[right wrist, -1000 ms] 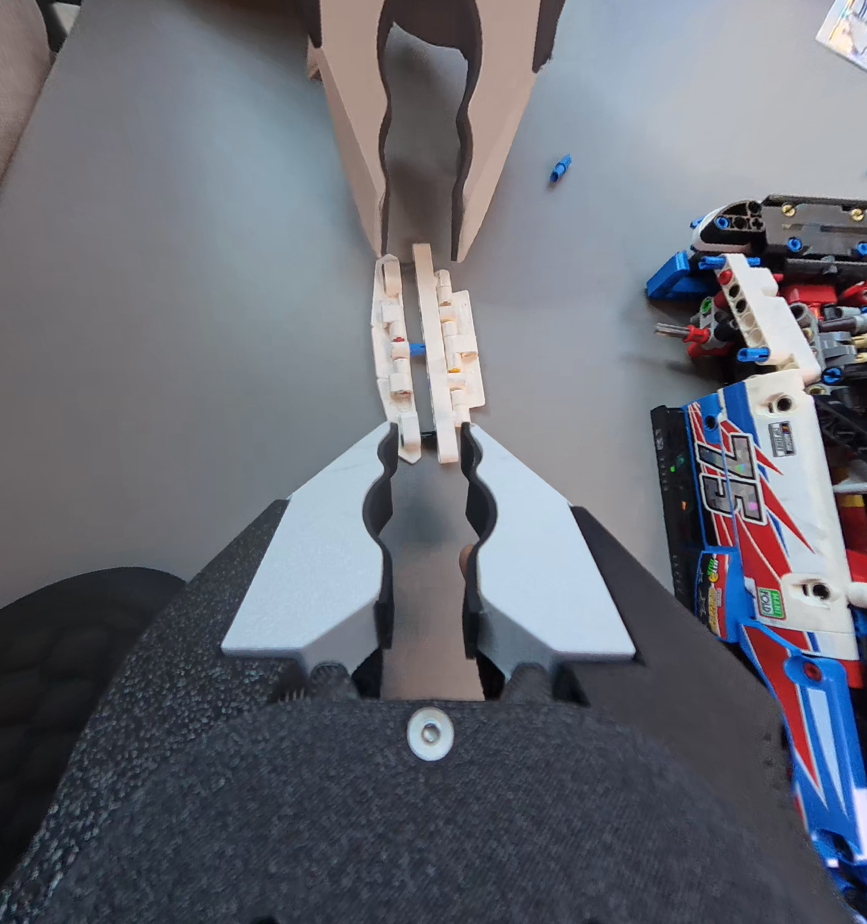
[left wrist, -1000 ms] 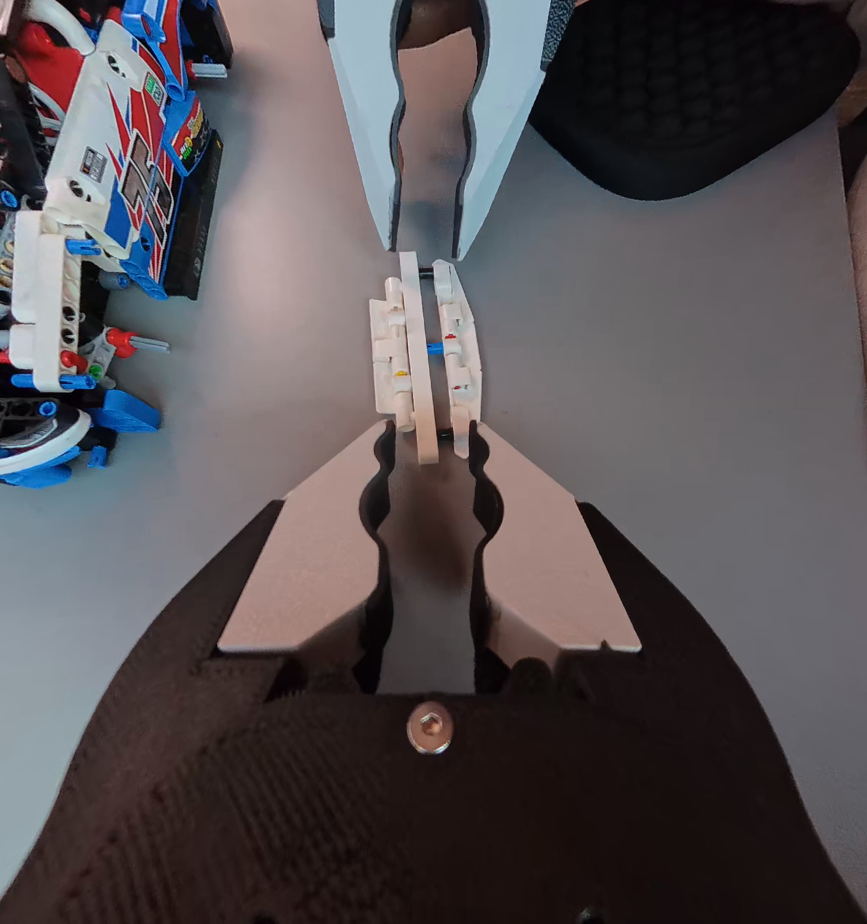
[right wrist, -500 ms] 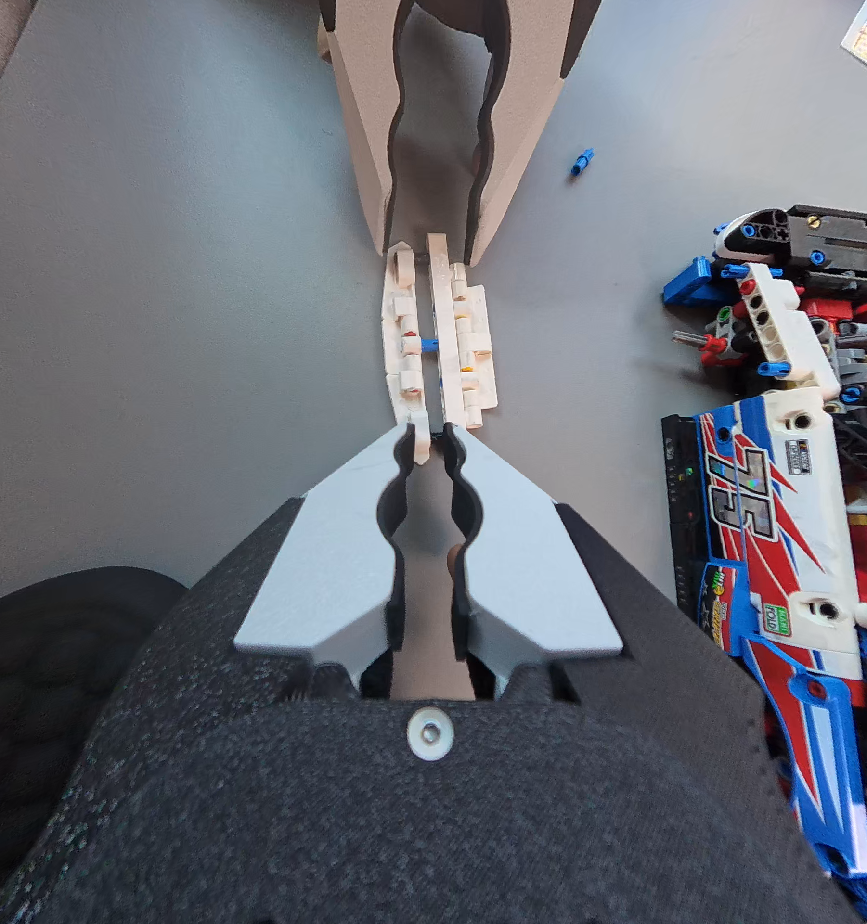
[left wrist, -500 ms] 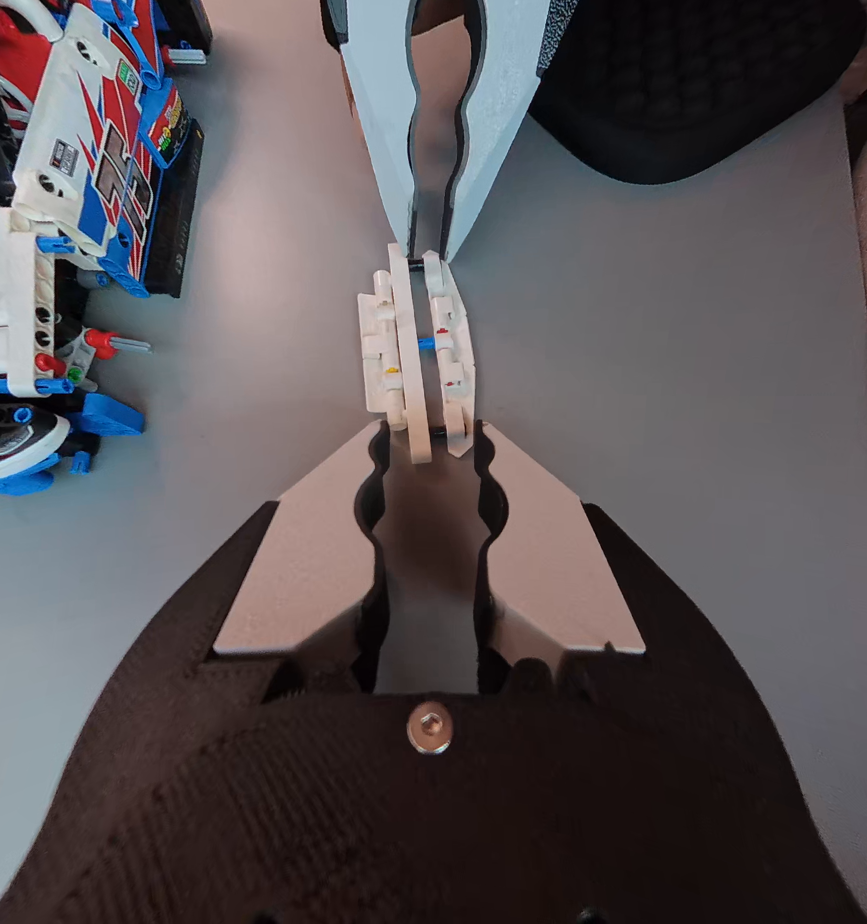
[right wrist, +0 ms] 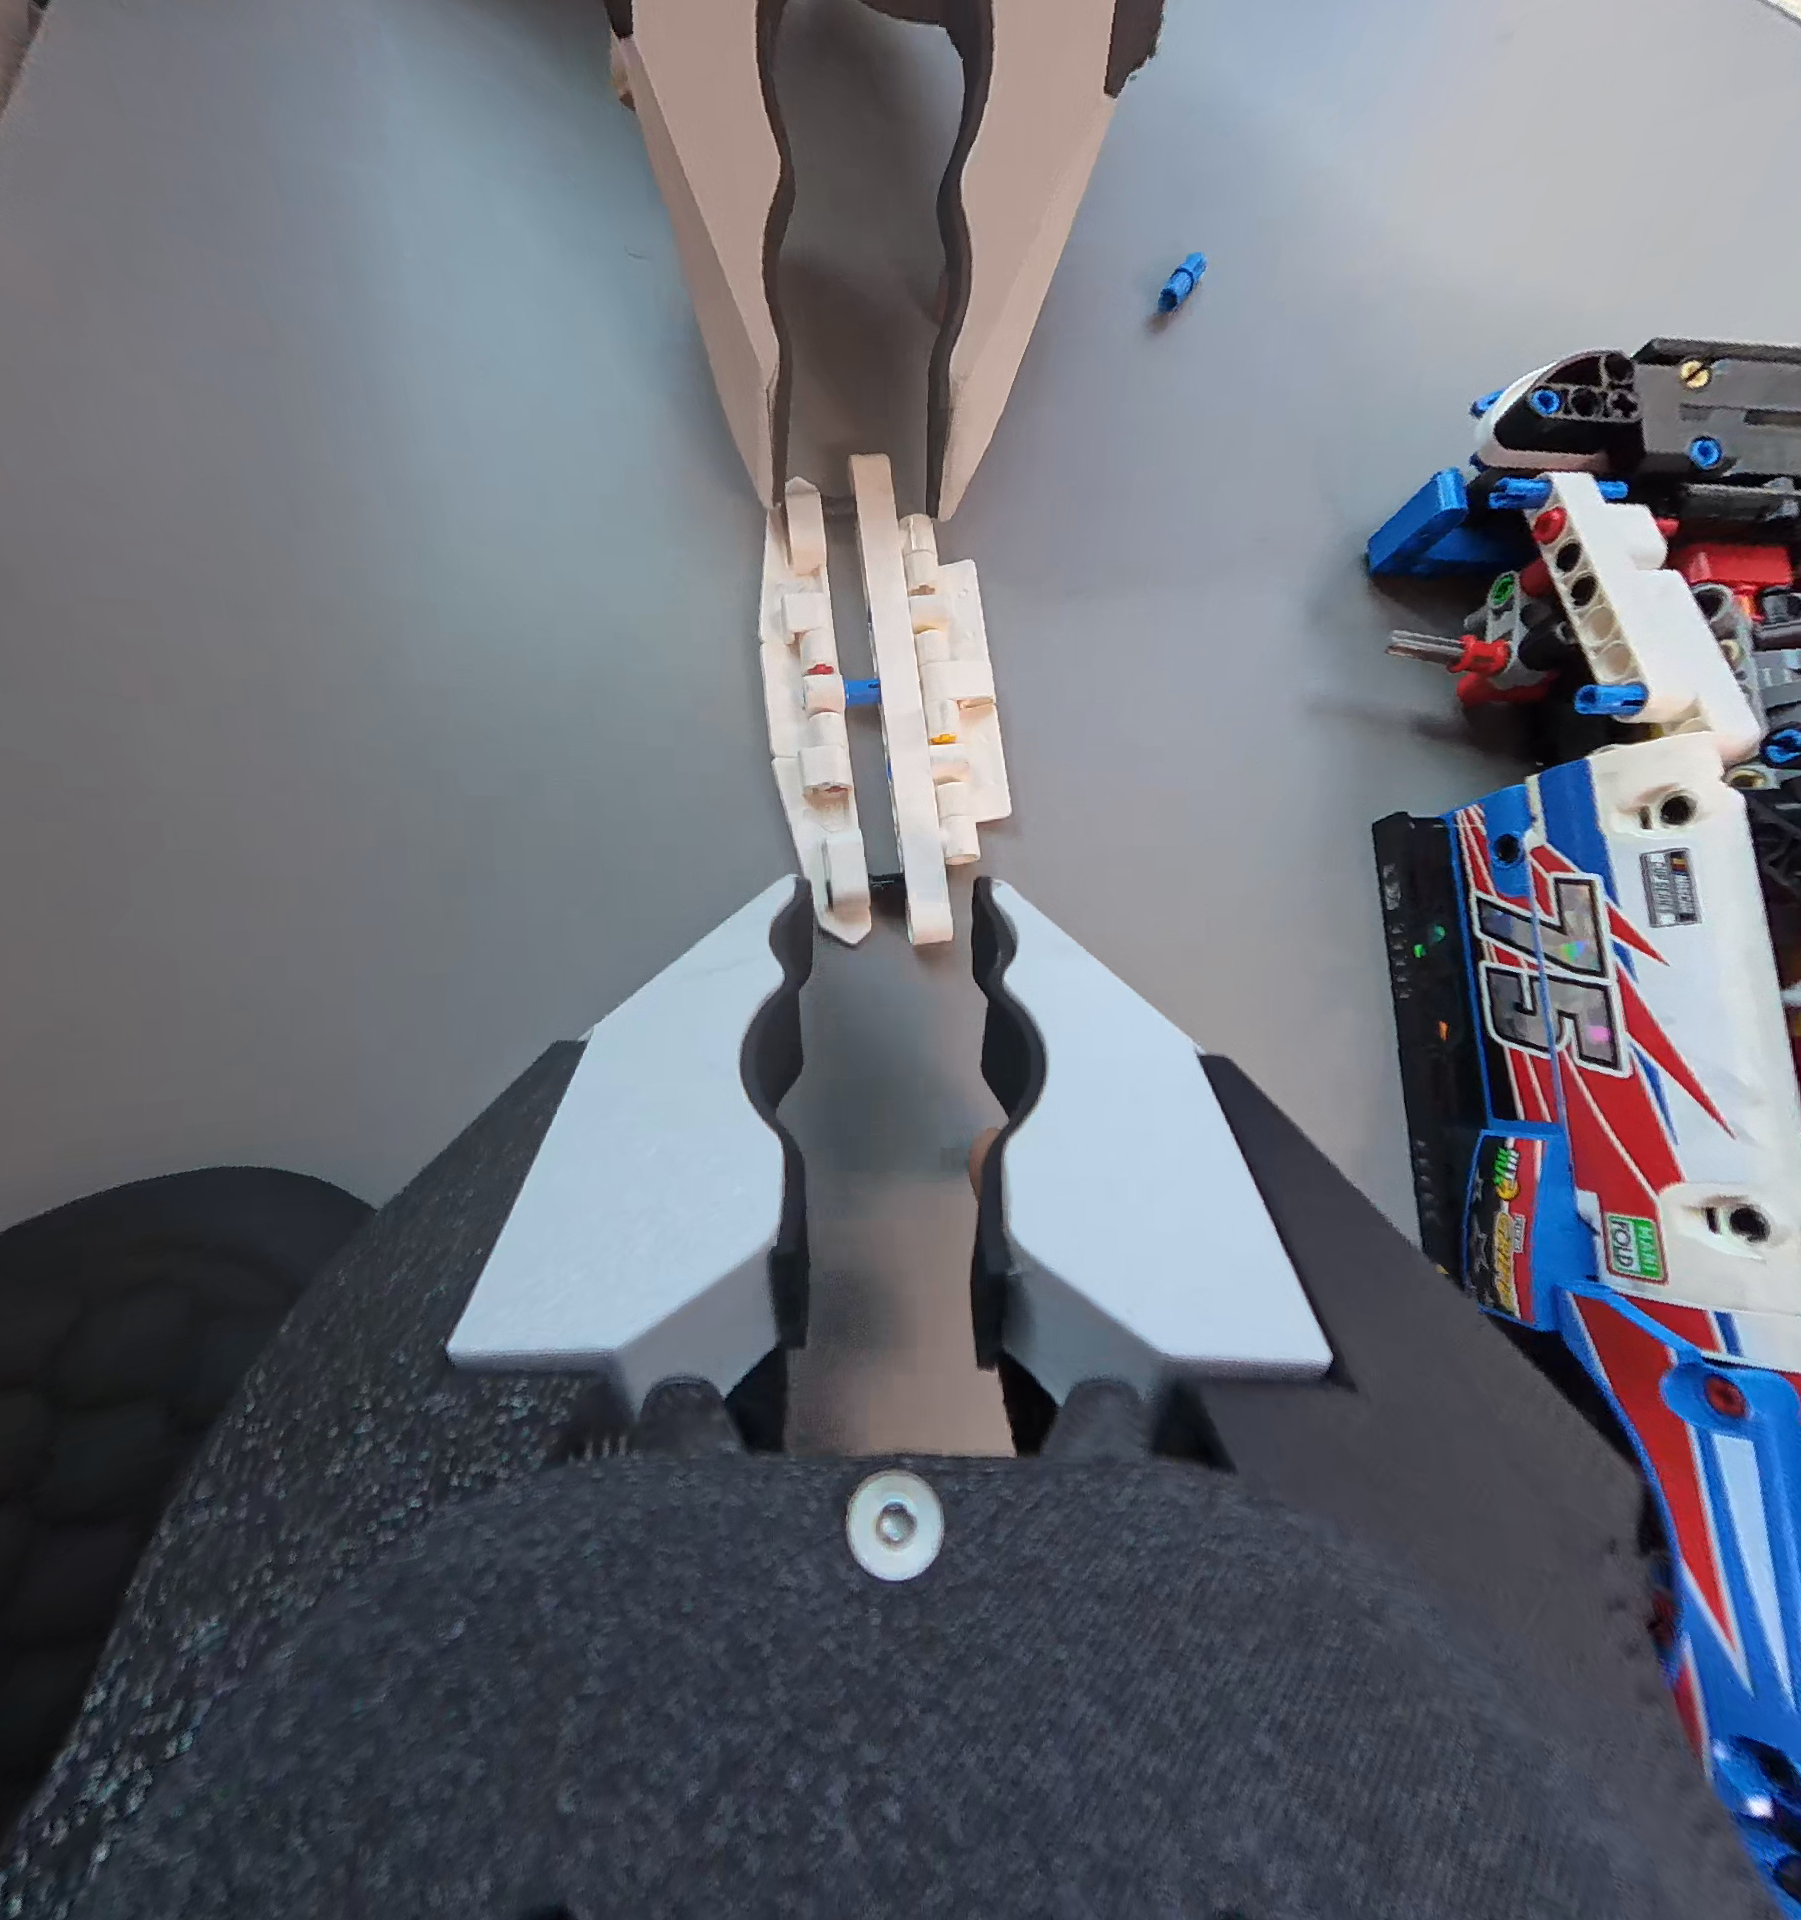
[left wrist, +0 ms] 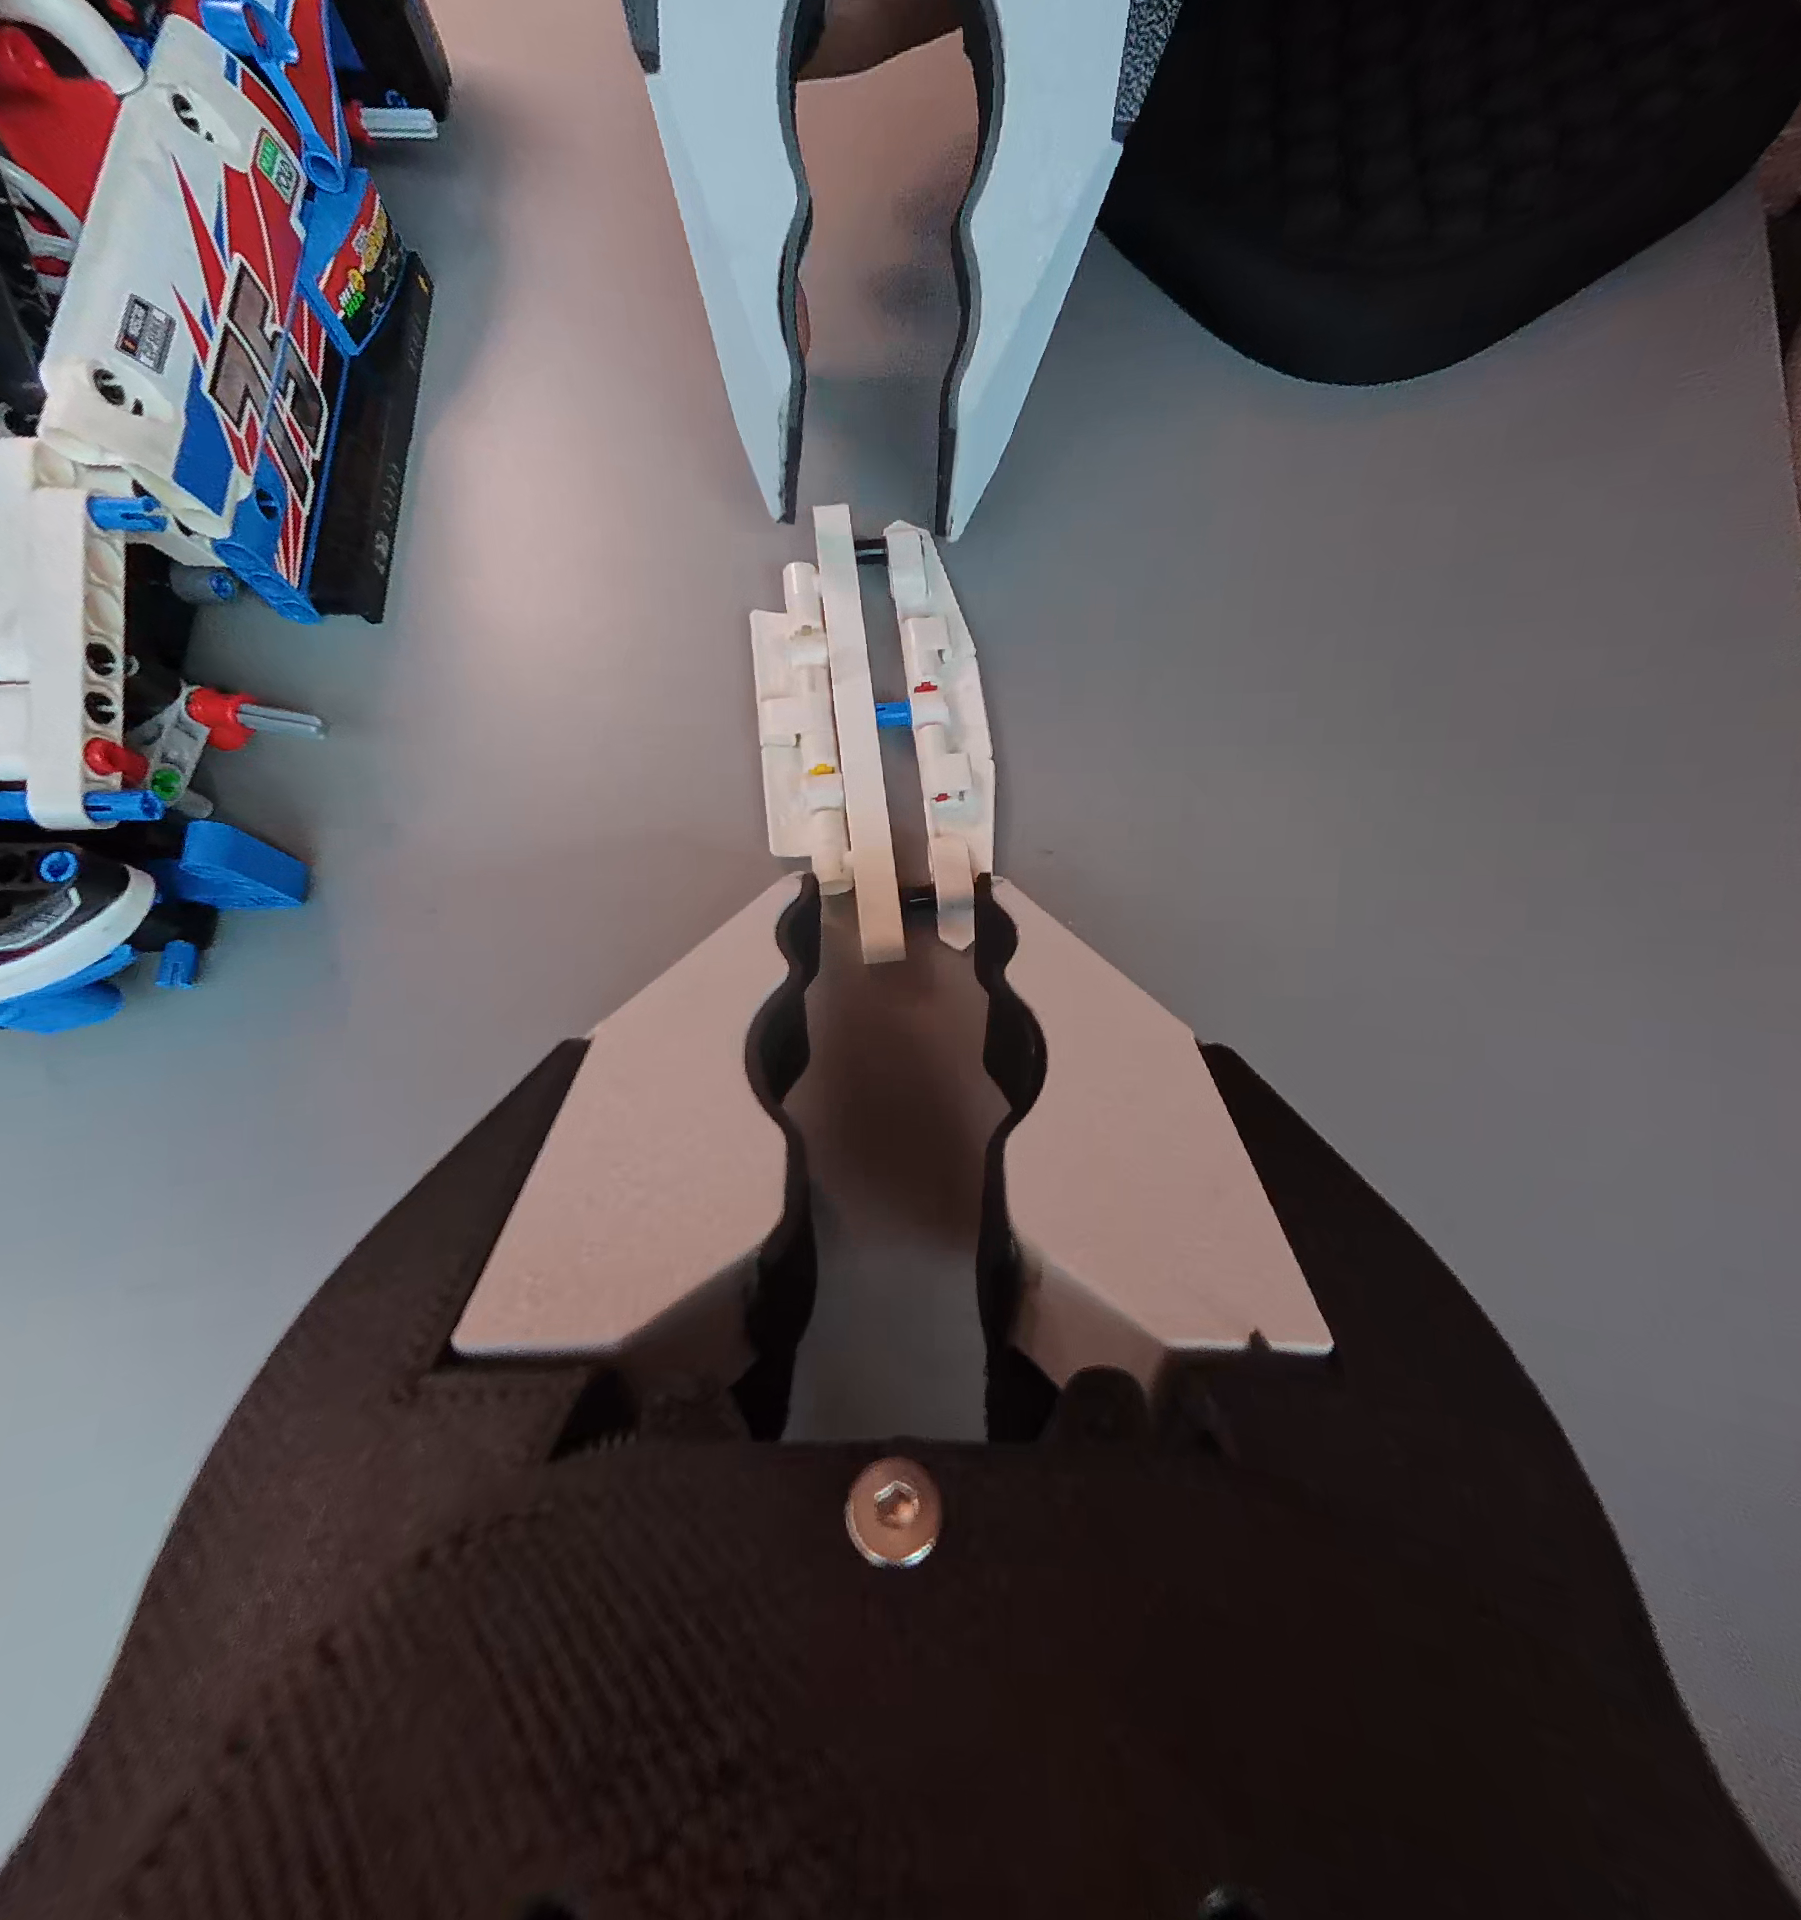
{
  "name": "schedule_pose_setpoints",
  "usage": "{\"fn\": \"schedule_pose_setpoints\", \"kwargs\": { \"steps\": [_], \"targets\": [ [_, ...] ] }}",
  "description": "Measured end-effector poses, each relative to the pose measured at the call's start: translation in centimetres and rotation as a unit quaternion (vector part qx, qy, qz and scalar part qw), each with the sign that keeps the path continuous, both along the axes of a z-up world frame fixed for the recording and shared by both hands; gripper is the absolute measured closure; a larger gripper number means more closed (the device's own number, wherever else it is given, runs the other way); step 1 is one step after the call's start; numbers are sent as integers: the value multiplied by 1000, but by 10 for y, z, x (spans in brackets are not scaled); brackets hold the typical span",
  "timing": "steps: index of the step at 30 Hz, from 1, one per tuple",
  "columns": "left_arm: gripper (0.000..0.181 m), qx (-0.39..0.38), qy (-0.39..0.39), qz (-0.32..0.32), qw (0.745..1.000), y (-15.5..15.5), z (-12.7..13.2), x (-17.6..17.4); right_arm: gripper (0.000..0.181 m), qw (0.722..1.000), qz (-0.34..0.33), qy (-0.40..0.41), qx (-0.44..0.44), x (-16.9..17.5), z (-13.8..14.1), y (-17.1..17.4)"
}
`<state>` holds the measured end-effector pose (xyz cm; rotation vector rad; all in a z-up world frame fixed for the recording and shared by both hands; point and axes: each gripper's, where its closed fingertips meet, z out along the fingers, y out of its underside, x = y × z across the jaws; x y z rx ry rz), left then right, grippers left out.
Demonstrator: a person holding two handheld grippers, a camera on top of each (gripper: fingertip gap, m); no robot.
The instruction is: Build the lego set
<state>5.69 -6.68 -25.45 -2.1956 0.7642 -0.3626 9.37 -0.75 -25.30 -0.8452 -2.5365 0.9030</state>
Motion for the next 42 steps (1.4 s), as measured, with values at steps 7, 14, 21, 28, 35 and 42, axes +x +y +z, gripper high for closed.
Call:
{"fn": "schedule_pose_setpoints", "kwargs": {
  "steps": [7, 14, 21, 28, 35, 42],
  "targets": [
    [155, 1, 2, -1, 1000, 0, 0, 0, 160, 1000, 10, -15, -8, -1, -2, -3],
    [156, -5, -4, 1, 1000, 0, 0, 0, 160, 1000, 10, -22, -10, 0, -2, -4],
    [161, -7, -9, 5, 1000, 0, 1, -1, 161, 999, 2, -27, -20, -2, -2, -3],
    [161, -9, -15, 5, 1000, 1, 1, -1, 162, 999, 1, -29, -23, -2, -2, -4],
    [162, -14, -16, 9, 1000, 1, 1, -1, 162, 999, 0, -30, -26, -2, -2, -4],
    [162, -12, -7, 4, 1000, 1, 1, -1, 163, 999, -3, -31, -32, -2, -2, -4]
  ]
}}
